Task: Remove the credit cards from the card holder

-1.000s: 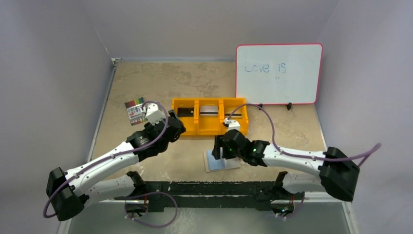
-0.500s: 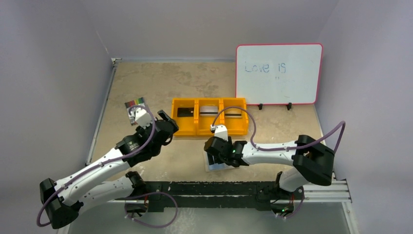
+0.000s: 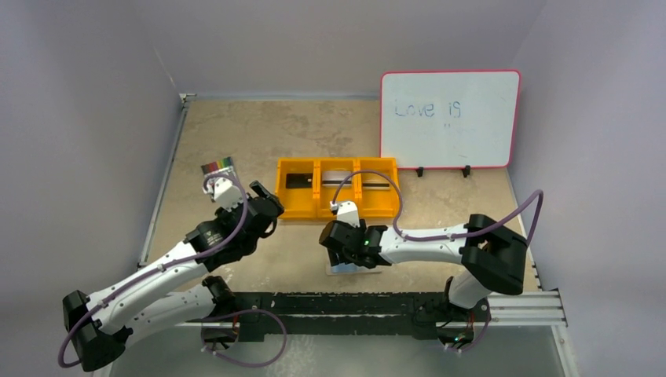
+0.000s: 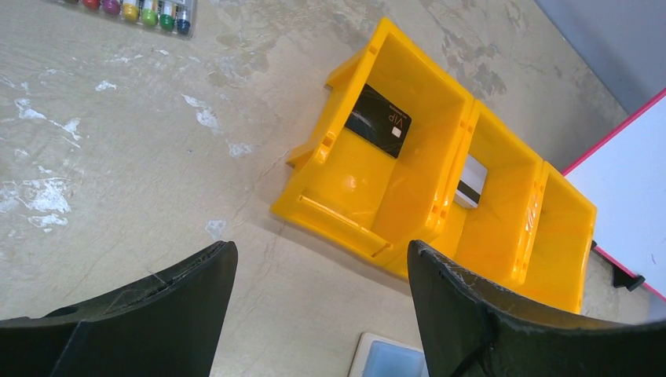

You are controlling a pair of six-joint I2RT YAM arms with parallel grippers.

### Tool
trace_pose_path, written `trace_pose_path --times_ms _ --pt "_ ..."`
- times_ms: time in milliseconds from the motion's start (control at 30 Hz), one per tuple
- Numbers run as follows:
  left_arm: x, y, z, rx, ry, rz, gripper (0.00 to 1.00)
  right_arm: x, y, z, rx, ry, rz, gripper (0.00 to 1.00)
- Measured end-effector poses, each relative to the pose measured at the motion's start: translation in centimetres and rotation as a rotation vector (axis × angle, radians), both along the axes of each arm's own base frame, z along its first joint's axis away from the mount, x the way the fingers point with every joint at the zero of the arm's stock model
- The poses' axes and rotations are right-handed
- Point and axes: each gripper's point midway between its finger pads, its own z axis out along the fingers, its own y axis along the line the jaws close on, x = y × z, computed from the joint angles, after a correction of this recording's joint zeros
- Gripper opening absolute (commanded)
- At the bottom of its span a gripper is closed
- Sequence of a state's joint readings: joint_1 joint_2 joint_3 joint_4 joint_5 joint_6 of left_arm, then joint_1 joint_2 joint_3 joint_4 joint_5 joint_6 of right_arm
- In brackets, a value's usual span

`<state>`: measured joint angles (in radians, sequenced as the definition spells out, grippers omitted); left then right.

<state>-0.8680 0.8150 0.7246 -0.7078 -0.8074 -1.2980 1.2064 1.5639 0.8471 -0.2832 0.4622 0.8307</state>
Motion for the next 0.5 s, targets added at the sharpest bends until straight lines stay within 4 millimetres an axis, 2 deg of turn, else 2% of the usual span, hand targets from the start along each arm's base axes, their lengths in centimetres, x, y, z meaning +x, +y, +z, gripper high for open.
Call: trace_pose_path --times_ms 300,500 --pt "0.23 -0.29 -0.57 0.018 0.015 -0.001 0.79 0.04 0.53 0.35 0.003 -0.001 0.005 0.72" --pt "0.24 -0.28 -0.59 0.019 0.015 -0.001 0.79 0.05 0.95 -0.39 -0.005 0.012 0.001 0.64"
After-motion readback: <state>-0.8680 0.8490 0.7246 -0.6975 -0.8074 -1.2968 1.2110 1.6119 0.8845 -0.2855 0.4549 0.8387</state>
